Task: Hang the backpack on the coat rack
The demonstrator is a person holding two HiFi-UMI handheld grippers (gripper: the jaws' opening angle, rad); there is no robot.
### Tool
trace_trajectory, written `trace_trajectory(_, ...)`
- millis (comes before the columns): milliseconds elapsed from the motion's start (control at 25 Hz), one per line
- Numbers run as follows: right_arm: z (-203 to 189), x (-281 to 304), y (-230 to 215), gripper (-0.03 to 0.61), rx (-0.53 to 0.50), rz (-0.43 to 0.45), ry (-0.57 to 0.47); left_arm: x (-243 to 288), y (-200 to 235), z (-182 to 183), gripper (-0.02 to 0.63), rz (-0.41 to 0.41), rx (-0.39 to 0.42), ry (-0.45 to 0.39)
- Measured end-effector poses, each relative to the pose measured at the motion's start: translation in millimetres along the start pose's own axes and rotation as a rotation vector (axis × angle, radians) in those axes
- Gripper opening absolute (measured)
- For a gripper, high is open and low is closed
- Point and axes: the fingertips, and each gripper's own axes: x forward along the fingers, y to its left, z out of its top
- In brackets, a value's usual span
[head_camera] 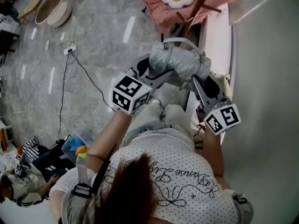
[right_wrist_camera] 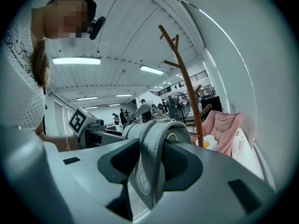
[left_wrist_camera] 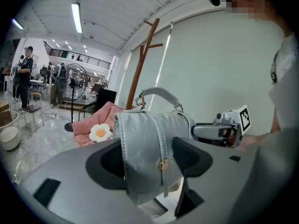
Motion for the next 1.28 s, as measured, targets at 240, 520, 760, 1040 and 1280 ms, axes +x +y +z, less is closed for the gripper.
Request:
trace_trajectory(240,4,0,1,0.153,-0.002,0.033,0.019,-3,-1,5,0.296,0.023,-0.005,0.004)
trace_trajectory(520,15,-4,9,0.150,-0.058,0.101,0.012,-17,-9,11,0.296,0.074,-0.015,-0.035)
trace_trajectory(760,46,-11,-23,0.146,-0.086,0.151,0.013,11,-17,45,0.299,0.102,-0.003,-0.050)
trace_trajectory(1040,50,-20,-33,0.137,-0.088,0.184,0.050,19,-27,46,0.299,0.099,-0.065,-0.039)
trace_trajectory(1280,40,-16,-4,0.137,-0.073,0.151,0.084,-7,-22,32,0.299,0.079,-0.083,-0.018)
